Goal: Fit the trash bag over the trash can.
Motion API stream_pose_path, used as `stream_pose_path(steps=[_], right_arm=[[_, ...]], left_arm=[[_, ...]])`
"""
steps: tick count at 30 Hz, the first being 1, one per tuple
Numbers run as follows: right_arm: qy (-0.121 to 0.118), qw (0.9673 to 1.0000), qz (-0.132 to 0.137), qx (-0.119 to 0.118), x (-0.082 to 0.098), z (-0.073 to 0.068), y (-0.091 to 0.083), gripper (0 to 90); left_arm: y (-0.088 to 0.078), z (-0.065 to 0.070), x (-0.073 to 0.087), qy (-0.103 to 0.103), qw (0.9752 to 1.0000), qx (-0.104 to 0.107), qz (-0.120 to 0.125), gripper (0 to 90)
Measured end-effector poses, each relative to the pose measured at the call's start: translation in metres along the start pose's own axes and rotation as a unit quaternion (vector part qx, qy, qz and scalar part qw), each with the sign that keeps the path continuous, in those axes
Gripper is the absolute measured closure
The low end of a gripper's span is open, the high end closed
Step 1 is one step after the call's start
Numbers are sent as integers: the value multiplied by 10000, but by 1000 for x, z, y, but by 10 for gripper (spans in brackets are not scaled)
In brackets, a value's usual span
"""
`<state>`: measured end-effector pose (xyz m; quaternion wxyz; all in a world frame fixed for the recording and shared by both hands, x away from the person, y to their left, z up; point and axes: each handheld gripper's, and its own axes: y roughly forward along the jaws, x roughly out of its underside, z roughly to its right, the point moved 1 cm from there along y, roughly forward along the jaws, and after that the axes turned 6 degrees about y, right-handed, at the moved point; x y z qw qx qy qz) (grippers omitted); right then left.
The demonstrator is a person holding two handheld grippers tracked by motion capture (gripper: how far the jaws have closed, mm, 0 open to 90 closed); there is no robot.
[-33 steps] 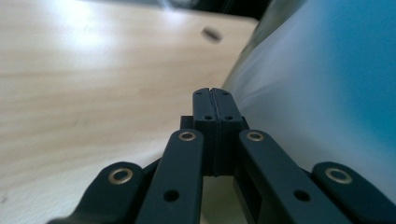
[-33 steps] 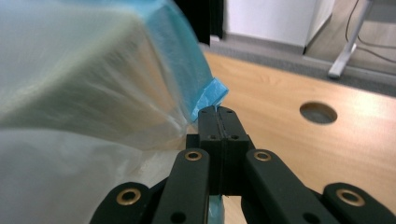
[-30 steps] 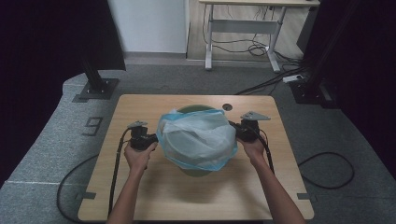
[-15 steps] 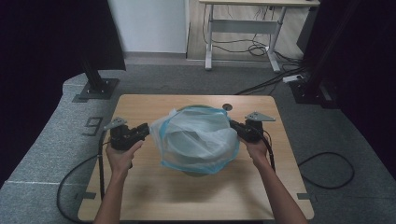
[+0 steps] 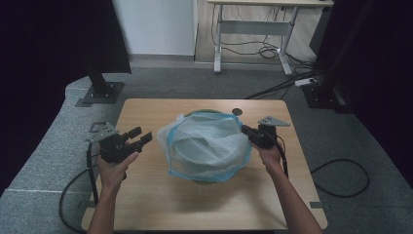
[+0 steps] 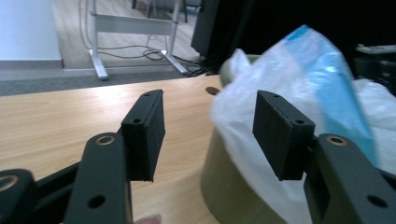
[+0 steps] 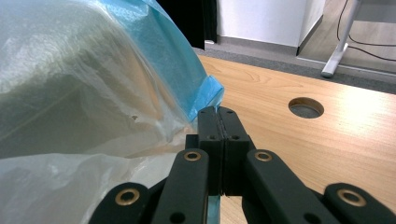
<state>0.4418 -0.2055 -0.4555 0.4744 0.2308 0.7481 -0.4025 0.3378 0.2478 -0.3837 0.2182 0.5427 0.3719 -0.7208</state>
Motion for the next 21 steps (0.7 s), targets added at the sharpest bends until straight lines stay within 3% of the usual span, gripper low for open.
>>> stream_pose_path(steps=[8,15,18,21], right_arm=[[-65,10000,-58,33,1,-2,1,883],[-49,9999,-81,39,1,-1,0,882],[-38,10000,-72,47,0,0,0,882],[-30,10000,-55,50,0,1,-2,882]], left_arm=[[8,38,-7,268,9989,292,-242,302],[22,57,-12,495,9972,253,-490,185],[31,59,-15,612,9962,53,-625,207],[38,54,-17,519,9961,-151,-696,330]])
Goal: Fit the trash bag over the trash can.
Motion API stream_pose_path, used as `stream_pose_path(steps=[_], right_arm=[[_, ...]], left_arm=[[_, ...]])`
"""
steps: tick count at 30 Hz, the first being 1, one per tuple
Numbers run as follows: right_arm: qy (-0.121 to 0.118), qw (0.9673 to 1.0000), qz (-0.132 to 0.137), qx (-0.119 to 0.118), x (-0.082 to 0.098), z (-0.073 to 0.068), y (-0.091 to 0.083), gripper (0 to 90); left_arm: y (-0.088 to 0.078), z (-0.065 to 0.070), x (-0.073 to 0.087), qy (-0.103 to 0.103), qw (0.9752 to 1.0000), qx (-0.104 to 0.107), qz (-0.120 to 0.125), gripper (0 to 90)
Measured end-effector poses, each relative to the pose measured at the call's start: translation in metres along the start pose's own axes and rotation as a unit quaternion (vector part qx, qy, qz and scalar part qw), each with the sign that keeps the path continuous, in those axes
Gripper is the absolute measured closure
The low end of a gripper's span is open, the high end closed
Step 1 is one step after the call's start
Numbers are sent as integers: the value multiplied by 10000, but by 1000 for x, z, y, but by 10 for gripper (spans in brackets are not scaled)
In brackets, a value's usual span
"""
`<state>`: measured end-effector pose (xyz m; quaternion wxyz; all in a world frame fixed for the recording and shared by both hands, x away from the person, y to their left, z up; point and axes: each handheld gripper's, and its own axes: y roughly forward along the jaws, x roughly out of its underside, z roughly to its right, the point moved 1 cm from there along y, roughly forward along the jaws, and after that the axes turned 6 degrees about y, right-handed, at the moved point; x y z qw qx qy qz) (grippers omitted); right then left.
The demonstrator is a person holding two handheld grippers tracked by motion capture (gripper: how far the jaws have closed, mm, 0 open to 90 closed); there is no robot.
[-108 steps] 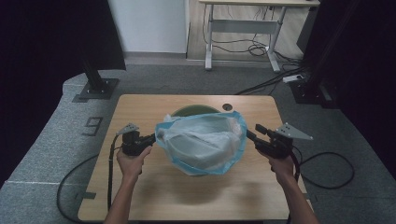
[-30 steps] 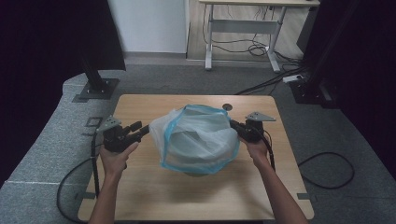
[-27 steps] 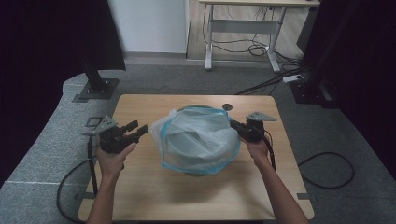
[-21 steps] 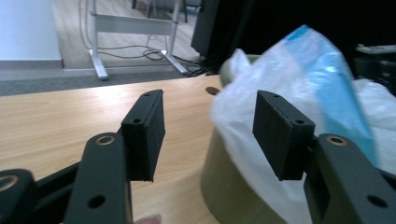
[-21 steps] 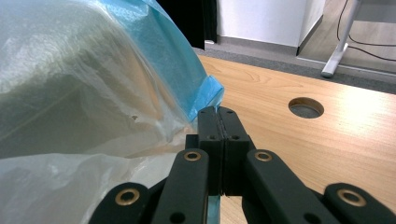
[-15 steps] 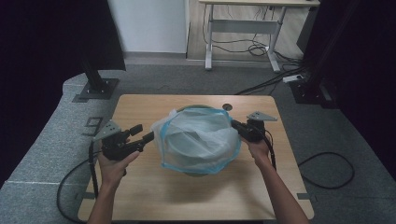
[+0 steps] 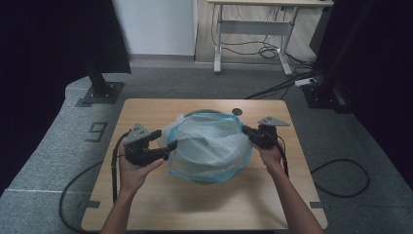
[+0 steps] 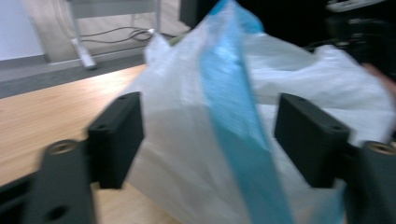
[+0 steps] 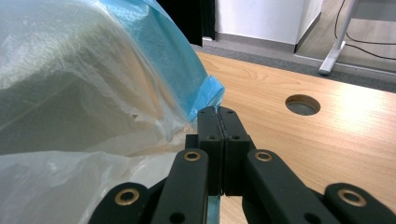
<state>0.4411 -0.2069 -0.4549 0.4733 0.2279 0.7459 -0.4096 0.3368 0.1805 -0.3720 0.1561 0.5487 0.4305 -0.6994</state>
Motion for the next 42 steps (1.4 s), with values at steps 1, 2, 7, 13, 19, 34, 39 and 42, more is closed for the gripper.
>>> stream_pose_path(steps=[1,2,7,13,19,34,39,42], right_arm=[[2,10000,4,-4,0,0,0,881],[4,10000,20,-4,-1,1,-1,882],[3,9999,111,-6,-2,2,-4,882],[14,9998,207,-10,-4,2,-6,883],[-13,9995,318,29,-7,2,-9,885],[18,9987,483,150,-19,-7,-1,885],[160,9989,428,142,-15,-6,4,882],[136,9991,382,128,-13,-7,6,883]], left_arm=[[2,-3,0,-53,10000,-55,1,375],[3,-6,-1,-99,9999,-86,31,432],[7,-14,-4,-127,9999,-31,46,682],[14,-22,-6,-131,9998,163,-48,876],[13,-33,-9,-251,9994,236,30,900],[35,-62,-7,-572,9983,-18,-47,900],[46,-63,-2,-574,9983,-12,-66,900],[50,-62,0,-571,9983,70,-115,900]])
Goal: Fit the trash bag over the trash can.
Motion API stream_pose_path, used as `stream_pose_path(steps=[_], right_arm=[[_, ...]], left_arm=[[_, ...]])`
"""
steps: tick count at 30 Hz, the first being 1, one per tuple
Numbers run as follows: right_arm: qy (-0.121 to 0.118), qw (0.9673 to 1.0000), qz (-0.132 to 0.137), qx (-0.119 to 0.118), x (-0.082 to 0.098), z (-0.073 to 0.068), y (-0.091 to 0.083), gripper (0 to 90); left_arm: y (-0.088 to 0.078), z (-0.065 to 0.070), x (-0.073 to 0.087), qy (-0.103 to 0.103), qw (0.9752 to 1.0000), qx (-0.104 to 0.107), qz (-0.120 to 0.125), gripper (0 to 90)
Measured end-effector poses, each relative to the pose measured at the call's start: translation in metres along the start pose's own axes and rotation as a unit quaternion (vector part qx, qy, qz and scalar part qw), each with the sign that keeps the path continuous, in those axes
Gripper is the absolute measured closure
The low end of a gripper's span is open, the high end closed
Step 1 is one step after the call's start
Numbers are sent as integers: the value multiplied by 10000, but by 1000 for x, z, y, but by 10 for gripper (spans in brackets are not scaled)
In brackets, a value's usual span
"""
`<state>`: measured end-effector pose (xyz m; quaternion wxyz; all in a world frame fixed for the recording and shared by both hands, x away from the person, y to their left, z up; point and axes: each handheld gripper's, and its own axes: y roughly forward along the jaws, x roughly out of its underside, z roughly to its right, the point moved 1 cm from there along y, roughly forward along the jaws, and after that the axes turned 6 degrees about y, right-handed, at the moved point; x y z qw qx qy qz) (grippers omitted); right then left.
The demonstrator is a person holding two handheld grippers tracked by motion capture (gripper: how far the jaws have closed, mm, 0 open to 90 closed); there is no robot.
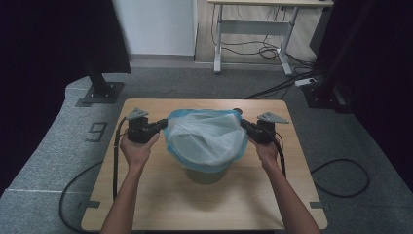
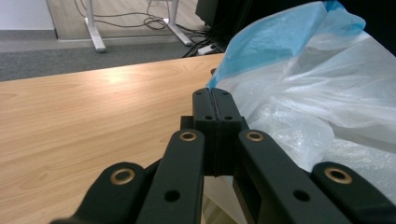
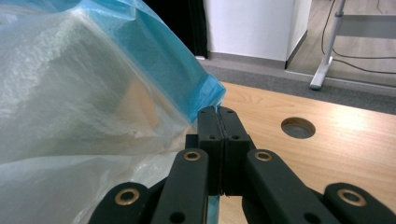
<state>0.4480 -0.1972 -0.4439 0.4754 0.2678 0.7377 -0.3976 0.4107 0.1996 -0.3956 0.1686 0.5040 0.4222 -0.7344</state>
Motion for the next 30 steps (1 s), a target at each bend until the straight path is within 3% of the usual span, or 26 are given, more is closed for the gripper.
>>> stream_pose_path(steps=[8,16,19,30], right_arm=[[39,9999,-138,28,3,3,4,884],[186,9984,-539,9,12,4,14,887],[232,9976,-644,43,14,5,16,887],[222,9968,-769,-3,24,5,21,887]], left_arm=[[11,-7,2,-230,9995,88,-191,900],[30,-14,13,-466,9970,143,-605,900],[35,-16,19,-518,9965,122,-644,900],[42,-15,25,-449,9960,158,-756,900]])
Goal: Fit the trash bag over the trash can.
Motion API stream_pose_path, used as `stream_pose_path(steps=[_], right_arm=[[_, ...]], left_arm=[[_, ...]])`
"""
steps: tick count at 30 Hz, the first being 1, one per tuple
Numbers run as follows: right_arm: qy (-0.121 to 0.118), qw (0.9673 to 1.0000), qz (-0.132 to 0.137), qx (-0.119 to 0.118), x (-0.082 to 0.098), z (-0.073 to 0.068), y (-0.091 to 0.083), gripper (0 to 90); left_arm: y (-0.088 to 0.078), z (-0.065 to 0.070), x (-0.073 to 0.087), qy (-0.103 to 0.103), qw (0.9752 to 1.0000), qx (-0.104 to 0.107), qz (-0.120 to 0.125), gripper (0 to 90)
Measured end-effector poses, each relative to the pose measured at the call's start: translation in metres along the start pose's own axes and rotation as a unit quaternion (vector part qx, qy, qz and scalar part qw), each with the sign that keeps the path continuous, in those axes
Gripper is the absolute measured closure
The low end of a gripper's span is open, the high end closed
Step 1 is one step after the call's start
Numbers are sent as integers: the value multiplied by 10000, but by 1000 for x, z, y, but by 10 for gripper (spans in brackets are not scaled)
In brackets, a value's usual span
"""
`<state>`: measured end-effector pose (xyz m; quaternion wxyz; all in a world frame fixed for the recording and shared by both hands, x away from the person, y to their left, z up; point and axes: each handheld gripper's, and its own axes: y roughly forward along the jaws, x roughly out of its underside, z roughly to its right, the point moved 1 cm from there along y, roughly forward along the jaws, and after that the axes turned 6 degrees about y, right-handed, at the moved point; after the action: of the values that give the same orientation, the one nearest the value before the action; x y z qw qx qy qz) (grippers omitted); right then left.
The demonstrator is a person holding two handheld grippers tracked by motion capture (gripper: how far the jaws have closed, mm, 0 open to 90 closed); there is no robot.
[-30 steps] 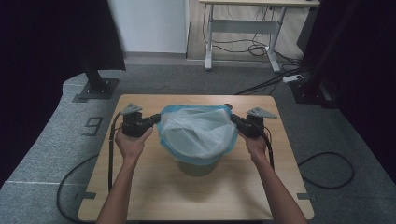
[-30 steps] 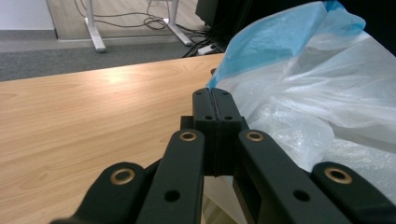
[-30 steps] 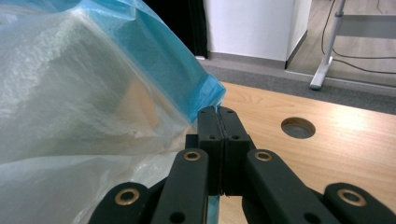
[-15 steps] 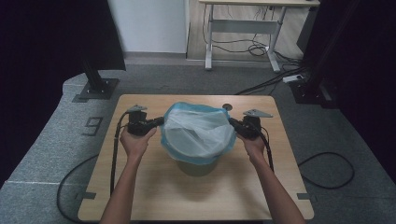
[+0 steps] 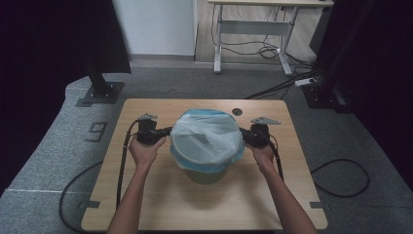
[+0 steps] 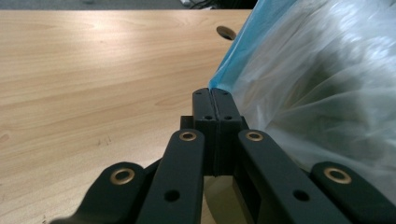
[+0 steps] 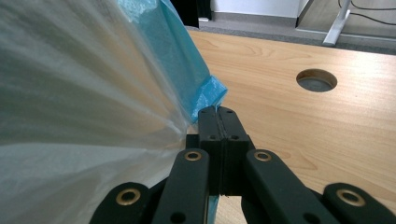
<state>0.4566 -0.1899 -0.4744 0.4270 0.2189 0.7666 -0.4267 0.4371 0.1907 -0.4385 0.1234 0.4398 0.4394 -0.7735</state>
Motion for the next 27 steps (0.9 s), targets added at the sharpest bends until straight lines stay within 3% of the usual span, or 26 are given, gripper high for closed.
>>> stream_pose_path(steps=[6,12,22,27], right_arm=[[-24,9999,-95,-39,3,0,3,888],[-81,9995,-292,64,5,-1,7,889],[-69,9986,-507,119,12,0,11,889],[-82,9974,-699,143,17,0,12,889]], left_arm=[[11,-4,5,-120,9997,94,-182,900],[20,-4,7,-158,9993,144,-301,900],[22,-3,17,-106,9987,195,-452,900],[21,-7,26,-181,9984,184,-513,900]])
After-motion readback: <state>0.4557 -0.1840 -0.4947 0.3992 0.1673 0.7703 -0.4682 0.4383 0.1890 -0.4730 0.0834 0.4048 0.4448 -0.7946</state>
